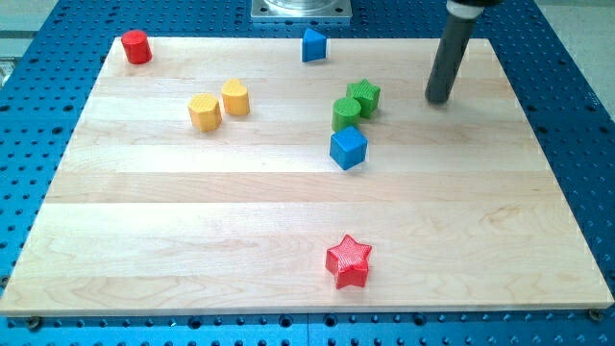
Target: Move the green star parallel to the blue triangle
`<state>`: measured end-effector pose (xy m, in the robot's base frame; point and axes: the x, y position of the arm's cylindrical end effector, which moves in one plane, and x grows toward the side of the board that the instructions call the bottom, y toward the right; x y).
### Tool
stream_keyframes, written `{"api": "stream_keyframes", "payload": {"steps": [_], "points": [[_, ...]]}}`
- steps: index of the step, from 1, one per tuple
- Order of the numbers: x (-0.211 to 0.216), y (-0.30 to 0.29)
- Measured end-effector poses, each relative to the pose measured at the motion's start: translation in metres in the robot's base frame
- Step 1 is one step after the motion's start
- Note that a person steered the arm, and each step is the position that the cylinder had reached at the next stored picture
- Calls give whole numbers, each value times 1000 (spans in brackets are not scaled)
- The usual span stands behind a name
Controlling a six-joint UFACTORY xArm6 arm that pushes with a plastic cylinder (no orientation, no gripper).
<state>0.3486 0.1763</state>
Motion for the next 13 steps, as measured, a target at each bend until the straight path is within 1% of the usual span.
{"api": "stream_keyframes", "payload": {"steps": [1,2,3,4,5,6,7,8,9,10,11,12,13], "points": [[56,-59],[51,-130],[42,-162],[31,-150],[33,-122],[54,-100],[24,-103],[7,-103],[-4,-120],[-8,-123],[-8,-104],[-19,-59],[-58,-51]]}}
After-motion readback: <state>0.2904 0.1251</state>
